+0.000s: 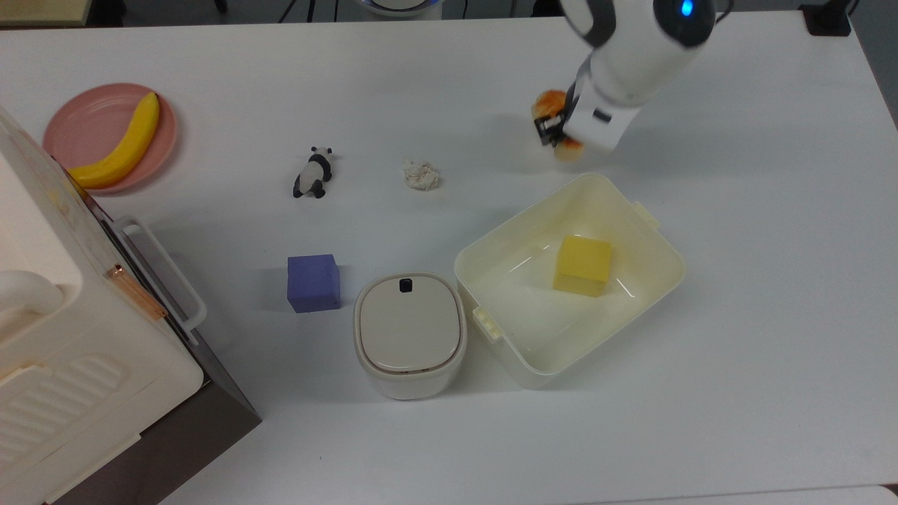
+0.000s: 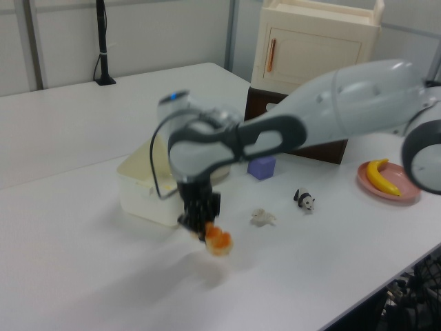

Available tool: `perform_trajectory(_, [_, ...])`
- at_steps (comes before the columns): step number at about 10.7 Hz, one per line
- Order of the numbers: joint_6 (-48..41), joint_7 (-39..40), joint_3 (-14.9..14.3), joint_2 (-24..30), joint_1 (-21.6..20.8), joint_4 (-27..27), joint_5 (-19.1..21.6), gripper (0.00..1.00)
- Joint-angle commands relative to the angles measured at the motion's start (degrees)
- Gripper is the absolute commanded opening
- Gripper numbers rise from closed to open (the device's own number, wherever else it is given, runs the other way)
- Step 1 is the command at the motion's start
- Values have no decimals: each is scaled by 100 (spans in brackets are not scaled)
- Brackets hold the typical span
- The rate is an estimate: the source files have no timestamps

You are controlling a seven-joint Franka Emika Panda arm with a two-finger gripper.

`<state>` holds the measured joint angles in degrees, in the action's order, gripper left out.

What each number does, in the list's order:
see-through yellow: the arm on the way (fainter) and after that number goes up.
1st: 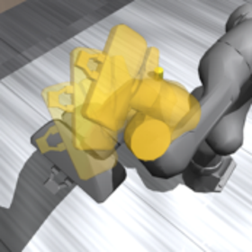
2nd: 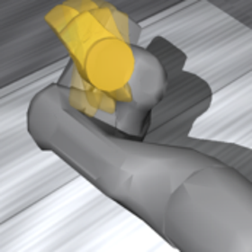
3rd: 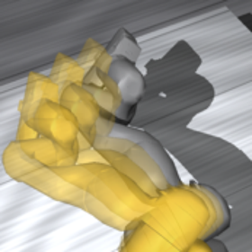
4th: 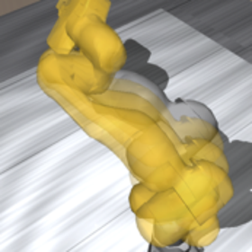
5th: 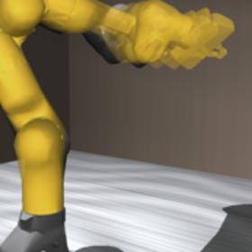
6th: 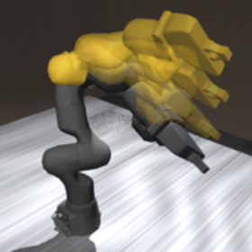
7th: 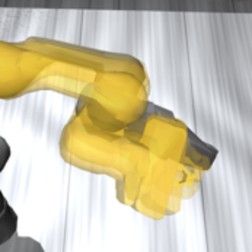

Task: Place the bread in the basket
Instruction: 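Close the gripper on the orange bread roll, then lift the bread roll and carry it toward the cream basket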

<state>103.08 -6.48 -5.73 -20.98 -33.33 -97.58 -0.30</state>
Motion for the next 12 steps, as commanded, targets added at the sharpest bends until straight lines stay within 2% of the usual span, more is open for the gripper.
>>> perform_trajectory(1, [-683,94,-165,700,115,824,109,25])
perform_trajectory(3, [-606,-98,-174,587,859,1389,520,28])
perform_trajectory(4, [-309,-369,-166,421,1263,1748,636,32])
perform_trajectory(5, [320,-729,-166,349,1537,1812,646,32])
perform_trajectory(7, [1333,-1449,-166,209,1767,1769,611,44])
perform_trajectory(8, [1476,-1792,-166,95,1838,1769,584,48])
perform_trajectory(9, [1556,-2039,-166,-2,1821,1769,558,70])
perform_trajectory(10, [1618,-2251,-139,-46,1786,1752,462,99])
perform_trajectory(12, [1636,-2725,-95,-117,1506,1646,119,100])
